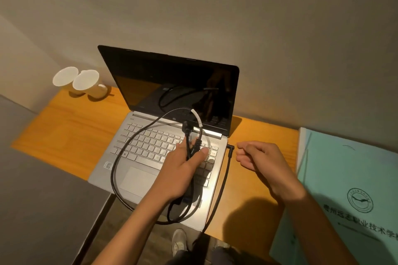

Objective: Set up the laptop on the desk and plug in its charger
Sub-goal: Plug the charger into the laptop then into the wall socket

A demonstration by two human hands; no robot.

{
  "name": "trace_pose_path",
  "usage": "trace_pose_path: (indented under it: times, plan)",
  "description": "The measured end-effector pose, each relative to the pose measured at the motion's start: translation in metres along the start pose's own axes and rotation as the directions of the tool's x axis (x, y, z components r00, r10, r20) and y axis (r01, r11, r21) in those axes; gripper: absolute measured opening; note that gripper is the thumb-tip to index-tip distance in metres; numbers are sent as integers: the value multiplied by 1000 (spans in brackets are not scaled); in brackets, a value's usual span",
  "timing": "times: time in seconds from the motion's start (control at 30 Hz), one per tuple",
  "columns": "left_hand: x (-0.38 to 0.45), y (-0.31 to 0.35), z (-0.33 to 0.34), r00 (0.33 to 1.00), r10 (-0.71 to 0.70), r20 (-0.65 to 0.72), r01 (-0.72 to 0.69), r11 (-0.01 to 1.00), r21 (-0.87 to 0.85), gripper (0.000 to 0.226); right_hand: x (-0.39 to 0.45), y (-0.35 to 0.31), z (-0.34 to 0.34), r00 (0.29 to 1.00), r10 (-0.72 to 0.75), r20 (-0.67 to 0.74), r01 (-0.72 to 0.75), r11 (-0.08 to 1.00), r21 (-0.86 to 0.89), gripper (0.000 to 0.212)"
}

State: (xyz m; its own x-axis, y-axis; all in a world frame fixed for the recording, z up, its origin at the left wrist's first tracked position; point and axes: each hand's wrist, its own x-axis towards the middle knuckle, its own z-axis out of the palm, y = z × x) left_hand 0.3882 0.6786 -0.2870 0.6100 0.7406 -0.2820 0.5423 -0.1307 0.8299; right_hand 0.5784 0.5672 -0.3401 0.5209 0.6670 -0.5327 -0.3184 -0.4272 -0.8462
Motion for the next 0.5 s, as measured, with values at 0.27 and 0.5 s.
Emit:
trace_pose_path:
  times: [0.27,0.5]
  plan:
    - [-38,2,-50,991,99,-95,-114,979,-171,61,-54,-6,25,959,-256,-119,239,960,-143,23]
    - [-84,2,-87,976,111,-188,-166,936,-311,64,-110,-39,118,956,-205,212,232,966,-116,30]
